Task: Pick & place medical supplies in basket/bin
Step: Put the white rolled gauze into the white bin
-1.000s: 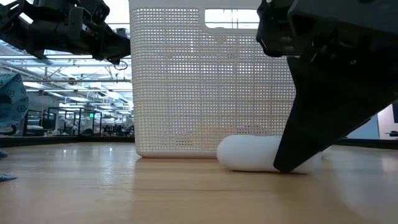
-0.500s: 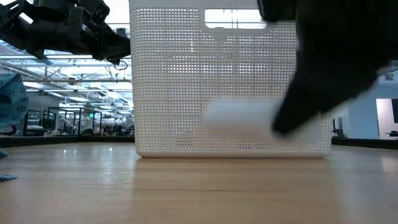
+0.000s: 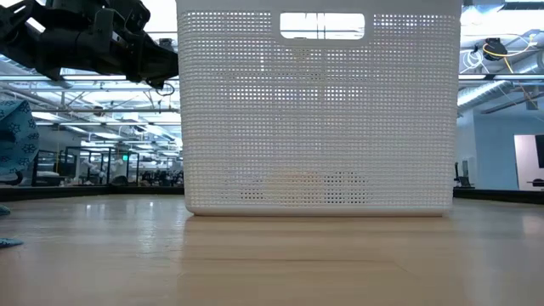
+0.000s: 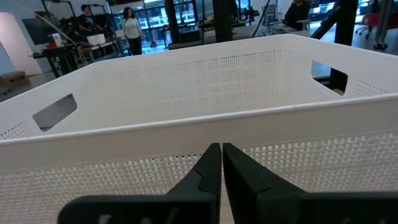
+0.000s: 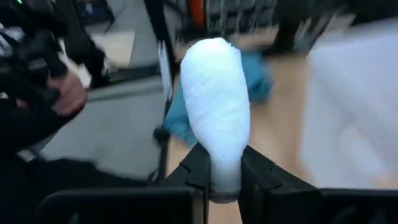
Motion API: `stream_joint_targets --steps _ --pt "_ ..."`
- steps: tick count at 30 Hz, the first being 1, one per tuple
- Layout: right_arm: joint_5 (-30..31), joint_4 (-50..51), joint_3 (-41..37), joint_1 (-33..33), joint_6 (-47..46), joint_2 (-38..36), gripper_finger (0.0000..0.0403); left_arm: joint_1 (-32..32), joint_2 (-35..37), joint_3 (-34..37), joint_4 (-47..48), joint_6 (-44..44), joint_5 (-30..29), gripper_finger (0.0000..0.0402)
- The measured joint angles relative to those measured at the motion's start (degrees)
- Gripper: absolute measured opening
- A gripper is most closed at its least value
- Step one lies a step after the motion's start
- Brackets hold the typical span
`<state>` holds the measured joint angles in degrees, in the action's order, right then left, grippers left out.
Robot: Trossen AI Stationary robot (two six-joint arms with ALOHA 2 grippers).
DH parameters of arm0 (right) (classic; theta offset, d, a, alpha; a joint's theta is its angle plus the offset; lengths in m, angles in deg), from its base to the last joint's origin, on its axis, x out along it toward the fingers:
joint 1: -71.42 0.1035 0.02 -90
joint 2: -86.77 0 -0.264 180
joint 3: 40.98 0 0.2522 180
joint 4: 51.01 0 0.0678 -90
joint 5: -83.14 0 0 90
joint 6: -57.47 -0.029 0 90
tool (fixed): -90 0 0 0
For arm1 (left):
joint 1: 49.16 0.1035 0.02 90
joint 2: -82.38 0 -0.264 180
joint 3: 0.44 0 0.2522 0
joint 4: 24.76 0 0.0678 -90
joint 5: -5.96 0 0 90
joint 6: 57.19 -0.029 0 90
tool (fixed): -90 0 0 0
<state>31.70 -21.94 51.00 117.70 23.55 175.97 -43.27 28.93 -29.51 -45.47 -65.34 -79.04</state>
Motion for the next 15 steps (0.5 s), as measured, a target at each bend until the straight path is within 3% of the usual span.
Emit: stream_joint_targets --steps 4,8,15 --pt "9.89 2.15 0.00 3.37 10.82 -7.45 0.0033 0.00 0.00 0.00 0.01 0.15 0.00 0.0021" --pt "17.38 9.45 0.00 4.44 15.38 -14.38 0.0033 0.00 0.00 0.00 0.01 0.72 0.00 0.0021" --pt "18.38 21.21 -0.08 2.16 17.41 -21.73 0.0034 0.00 0.00 0.00 -0.01 -1.88 0.00 0.0021"
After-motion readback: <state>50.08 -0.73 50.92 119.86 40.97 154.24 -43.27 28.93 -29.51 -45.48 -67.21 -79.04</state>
